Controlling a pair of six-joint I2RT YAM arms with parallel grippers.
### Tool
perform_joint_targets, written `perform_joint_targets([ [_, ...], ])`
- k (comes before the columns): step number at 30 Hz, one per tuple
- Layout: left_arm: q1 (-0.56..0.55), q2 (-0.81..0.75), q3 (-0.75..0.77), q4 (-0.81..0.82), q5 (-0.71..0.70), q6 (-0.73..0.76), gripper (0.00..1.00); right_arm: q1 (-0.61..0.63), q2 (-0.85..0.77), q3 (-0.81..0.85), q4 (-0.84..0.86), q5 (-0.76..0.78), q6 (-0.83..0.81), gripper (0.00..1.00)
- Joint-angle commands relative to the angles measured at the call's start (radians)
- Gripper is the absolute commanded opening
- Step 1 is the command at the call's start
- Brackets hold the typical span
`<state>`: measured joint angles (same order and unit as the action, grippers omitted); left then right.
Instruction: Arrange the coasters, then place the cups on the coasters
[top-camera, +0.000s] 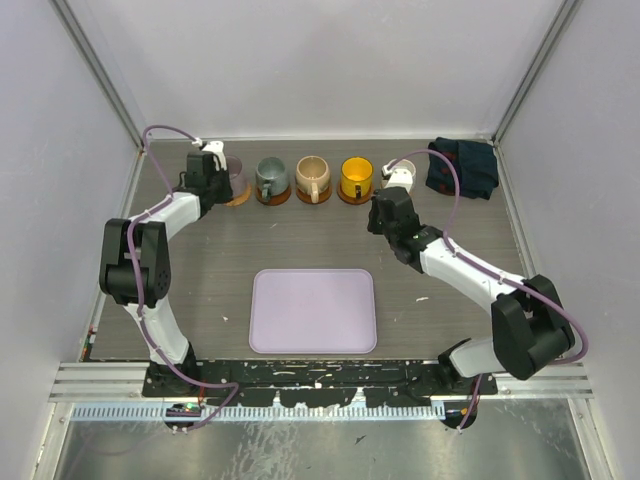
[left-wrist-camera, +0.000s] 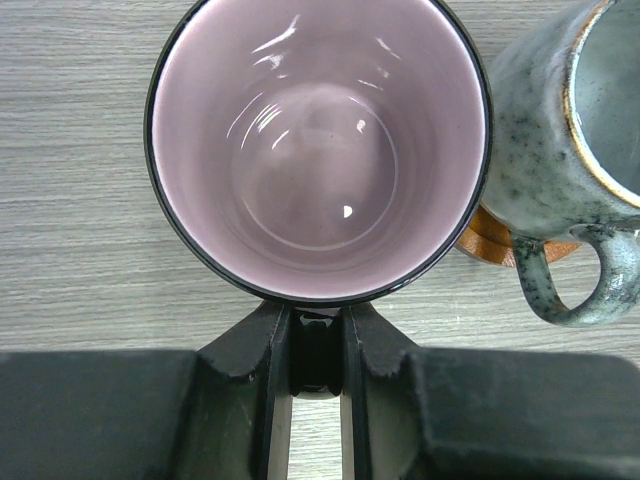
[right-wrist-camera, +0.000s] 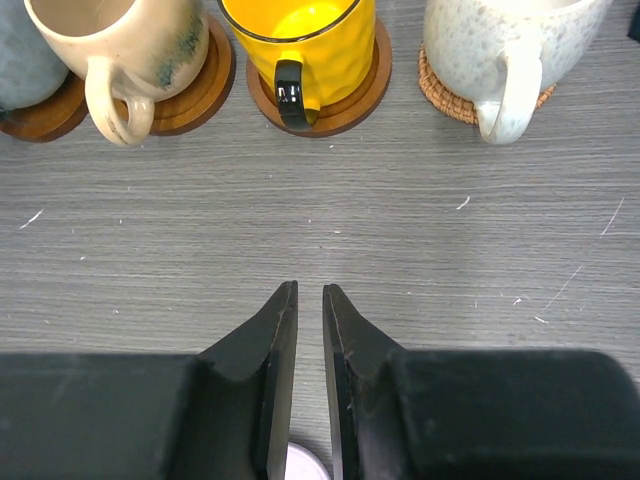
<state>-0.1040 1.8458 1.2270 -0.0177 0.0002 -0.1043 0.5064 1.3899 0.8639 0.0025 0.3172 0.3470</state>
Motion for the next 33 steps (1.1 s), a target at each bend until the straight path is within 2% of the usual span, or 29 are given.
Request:
perform_joint_targets([
  [1, -0.002, -0.019, 0.051, 0.109, -0.019, 0.022, 0.0, -0.005, 0.0, 0.041, 0.04, -0.006, 0.014, 0.22],
  [33, -0.002, 0.016, -0.003, 0.183, -0.039, 0.003, 0.0, -0.005, 0.036, 0.052, 0.041, -0.034, 0.01, 0.22],
])
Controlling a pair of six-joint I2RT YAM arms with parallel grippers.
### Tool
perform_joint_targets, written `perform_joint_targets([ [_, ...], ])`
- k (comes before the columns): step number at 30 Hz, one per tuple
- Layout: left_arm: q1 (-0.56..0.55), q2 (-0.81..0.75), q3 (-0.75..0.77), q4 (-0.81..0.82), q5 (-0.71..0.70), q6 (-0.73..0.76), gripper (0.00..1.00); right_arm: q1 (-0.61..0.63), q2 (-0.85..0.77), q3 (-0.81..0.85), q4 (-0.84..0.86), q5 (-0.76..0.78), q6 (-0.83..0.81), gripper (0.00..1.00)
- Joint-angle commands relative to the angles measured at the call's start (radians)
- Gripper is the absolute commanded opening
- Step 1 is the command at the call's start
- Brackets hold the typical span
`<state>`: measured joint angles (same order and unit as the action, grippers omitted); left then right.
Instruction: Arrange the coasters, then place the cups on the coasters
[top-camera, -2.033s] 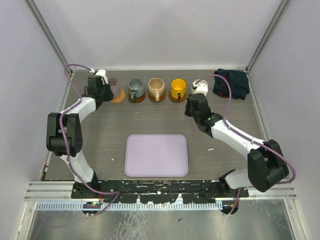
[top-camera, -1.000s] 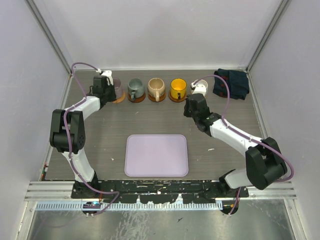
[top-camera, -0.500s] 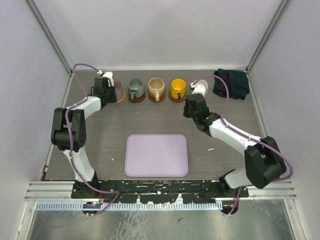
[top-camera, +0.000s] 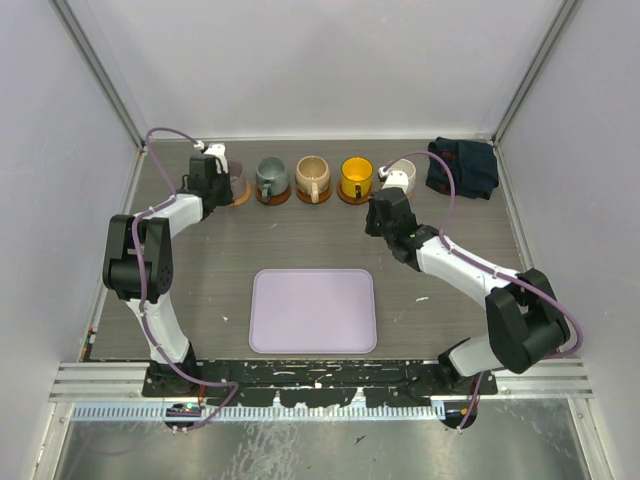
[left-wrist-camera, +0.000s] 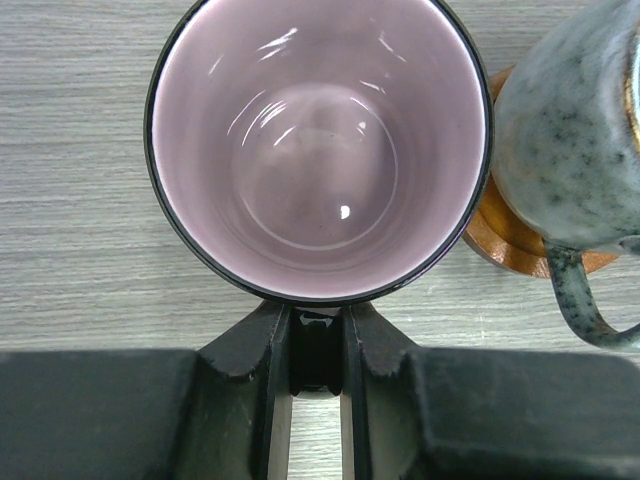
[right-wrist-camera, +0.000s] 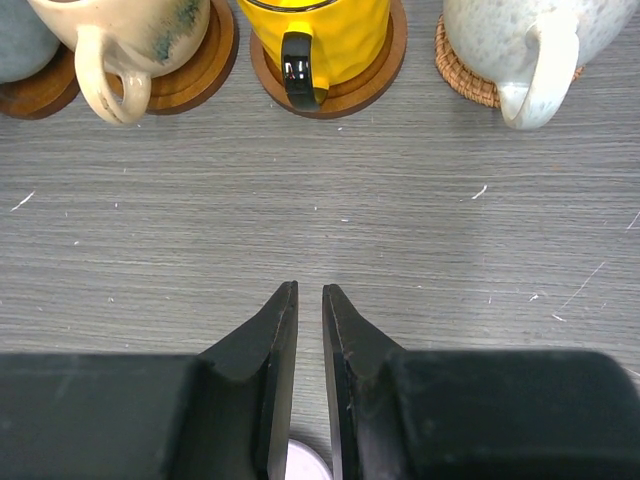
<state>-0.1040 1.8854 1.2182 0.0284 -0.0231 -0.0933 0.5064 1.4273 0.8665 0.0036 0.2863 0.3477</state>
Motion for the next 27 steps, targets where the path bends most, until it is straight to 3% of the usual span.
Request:
perform_joint_targets([
  [1, -0.002, -0.027, 0.003, 0.137, -0.018, -0.006, 0.0, -0.005, 0.0, 0.05, 0.04, -0.004, 0.01, 0.22],
  [20, -0.002, -0.023, -0.025, 0.135, -0.022, -0.021, 0.01, -0.004, 0.018, 0.055, 0.04, -0.03, 0.016, 0.22],
  [27, -0.002, -0.027, -0.028, 0.11, -0.026, -0.026, 0.17, -0.005, 0.02, 0.056, 0.042, -0.04, 0.016, 0.22],
])
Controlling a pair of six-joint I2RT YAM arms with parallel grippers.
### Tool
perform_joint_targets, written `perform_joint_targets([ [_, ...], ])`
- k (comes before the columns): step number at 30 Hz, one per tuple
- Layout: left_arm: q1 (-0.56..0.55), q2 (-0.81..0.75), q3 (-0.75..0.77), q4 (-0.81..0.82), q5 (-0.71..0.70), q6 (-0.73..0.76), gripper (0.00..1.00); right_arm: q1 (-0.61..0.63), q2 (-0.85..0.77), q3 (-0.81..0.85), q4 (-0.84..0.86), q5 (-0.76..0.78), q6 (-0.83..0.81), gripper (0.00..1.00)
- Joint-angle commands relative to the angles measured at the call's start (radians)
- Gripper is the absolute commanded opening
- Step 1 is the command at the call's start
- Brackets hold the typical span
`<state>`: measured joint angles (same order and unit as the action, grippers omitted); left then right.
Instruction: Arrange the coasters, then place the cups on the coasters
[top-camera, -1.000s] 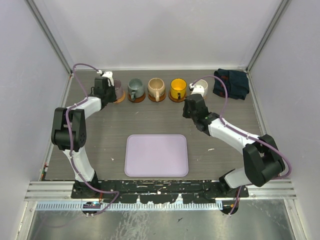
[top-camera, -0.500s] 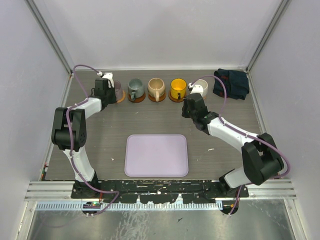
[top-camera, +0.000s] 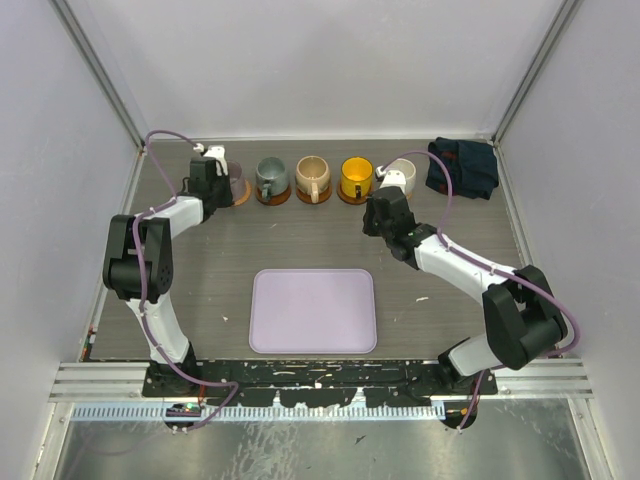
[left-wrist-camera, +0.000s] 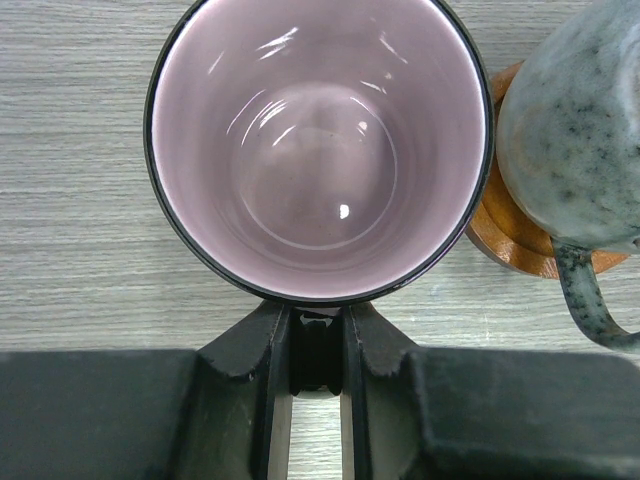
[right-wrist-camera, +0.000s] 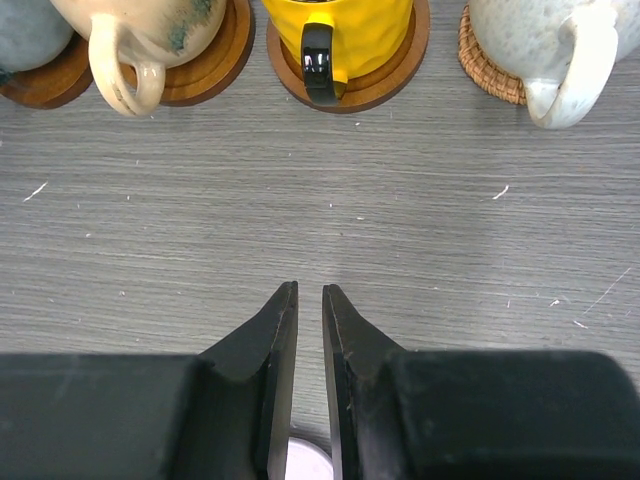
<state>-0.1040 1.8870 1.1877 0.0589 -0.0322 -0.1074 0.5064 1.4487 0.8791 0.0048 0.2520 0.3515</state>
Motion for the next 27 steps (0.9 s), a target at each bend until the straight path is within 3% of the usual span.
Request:
perform_joint_targets([
  [1, -0.003, -0.03, -0.001, 0.076, -0.016, -0.013, 0.22, -0.005, -0.002, 0.043, 0.04, -0.007, 0.012, 0.22],
  [4, -0.001, -0.038, -0.011, 0.076, -0.018, -0.018, 0.36, -0.005, -0.006, 0.041, 0.043, -0.013, 0.013, 0.22],
  [13, -0.002, -0.07, -0.047, 0.085, -0.025, -0.027, 0.41, -0.005, -0.027, 0.031, 0.044, -0.017, 0.018, 0.22],
  [22, -0.002, -0.156, -0.095, 0.105, -0.017, -0.041, 0.6, -0.005, -0.055, 0.016, 0.043, -0.017, 0.02, 0.23],
  [27, -0.002, -0.22, -0.114, 0.081, -0.01, -0.055, 0.64, -0.005, -0.066, 0.007, 0.043, -0.013, 0.022, 0.23],
])
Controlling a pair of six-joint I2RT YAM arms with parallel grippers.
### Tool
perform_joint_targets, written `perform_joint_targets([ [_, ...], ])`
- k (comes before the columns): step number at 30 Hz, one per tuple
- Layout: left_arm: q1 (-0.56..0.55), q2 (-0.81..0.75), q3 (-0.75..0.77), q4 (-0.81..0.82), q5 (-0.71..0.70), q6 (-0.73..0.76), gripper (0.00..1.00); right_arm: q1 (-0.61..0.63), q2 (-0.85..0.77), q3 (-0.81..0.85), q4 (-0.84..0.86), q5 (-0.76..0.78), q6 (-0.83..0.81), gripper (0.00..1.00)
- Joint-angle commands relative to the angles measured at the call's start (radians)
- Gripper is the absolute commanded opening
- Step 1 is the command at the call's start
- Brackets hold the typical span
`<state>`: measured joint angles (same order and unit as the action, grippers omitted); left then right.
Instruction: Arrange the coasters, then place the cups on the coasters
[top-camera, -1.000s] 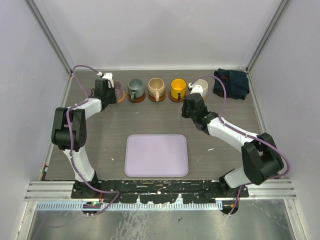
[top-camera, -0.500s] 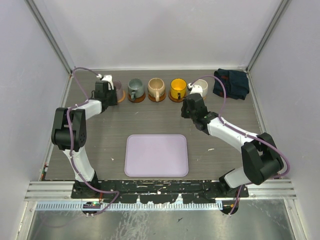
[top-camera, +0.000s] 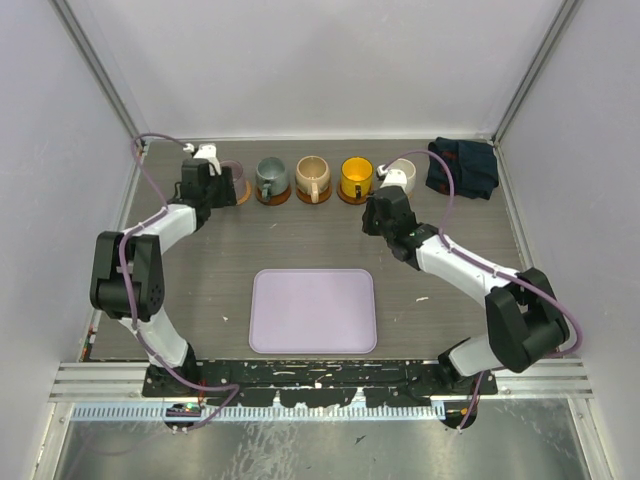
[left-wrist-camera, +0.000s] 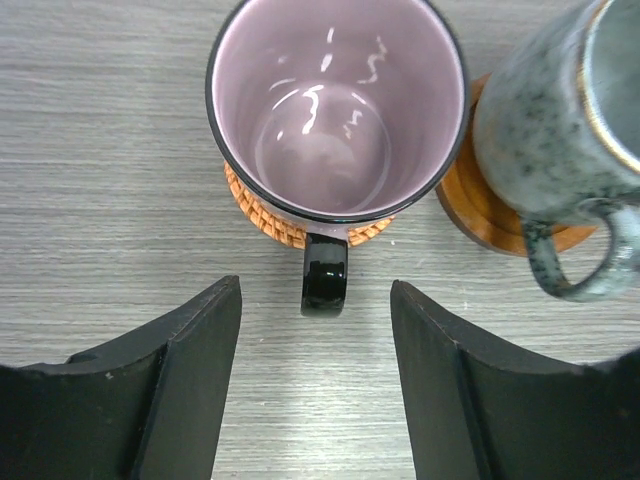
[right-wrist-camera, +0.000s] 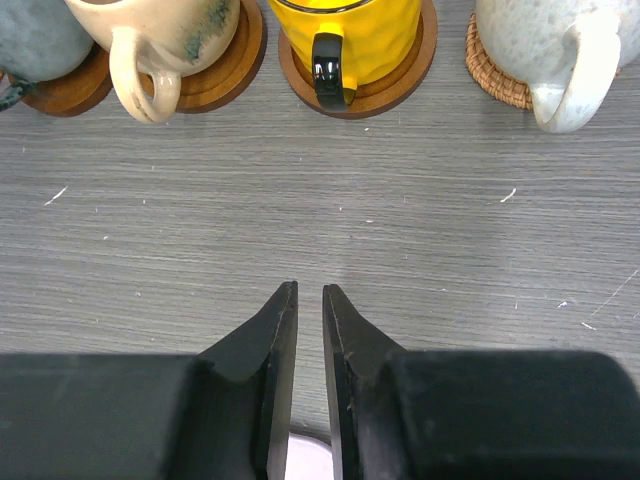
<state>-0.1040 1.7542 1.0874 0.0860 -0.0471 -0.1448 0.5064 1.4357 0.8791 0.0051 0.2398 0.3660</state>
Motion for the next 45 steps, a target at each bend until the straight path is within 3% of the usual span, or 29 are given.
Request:
perform_joint_targets([
  [1, -0.003, -0.108, -0.02, 0.046, -0.002, -0.022, 0.65, -0.005, -0.057, 0.007, 0.043, 0.002, 0.008, 0.23],
  [8, -0.002, -0.258, -0.088, -0.066, -0.072, -0.046, 0.78, -0.008, -0.125, -0.033, 0.061, 0.058, -0.004, 0.22],
  [10, -0.002, -0.316, -0.125, -0.088, -0.076, -0.061, 0.89, -0.019, -0.151, -0.049, 0.062, 0.095, -0.008, 0.22],
  [11, -0.002, -0.346, -0.142, -0.095, -0.075, -0.071, 0.99, -0.03, -0.162, -0.059, 0.062, 0.104, -0.007, 0.23],
  [18, -0.003, -0.577, -0.286, -0.13, -0.021, -0.154, 0.98, -0.213, -0.275, -0.173, 0.078, 0.046, 0.1, 0.29],
  [24, -0.003, -0.742, -0.352, -0.255, 0.013, -0.2, 0.98, -0.339, -0.482, -0.307, 0.076, 0.121, 0.168, 0.34],
  [34, -0.003, -0.924, -0.309, -0.472, 0.033, -0.273, 0.98, -0.345, -0.804, -0.411, -0.002, 0.297, 0.182, 0.46],
  [42, -0.003, -1.101, -0.295, -0.603, 0.044, -0.247, 0.98, -0.345, -0.898, -0.396, -0.089, 0.337, 0.149, 0.5],
  [45, -0.003, -1.175, -0.31, -0.633, -0.022, -0.256, 0.98, -0.345, -0.905, -0.399, -0.106, 0.344, 0.143, 0.51],
])
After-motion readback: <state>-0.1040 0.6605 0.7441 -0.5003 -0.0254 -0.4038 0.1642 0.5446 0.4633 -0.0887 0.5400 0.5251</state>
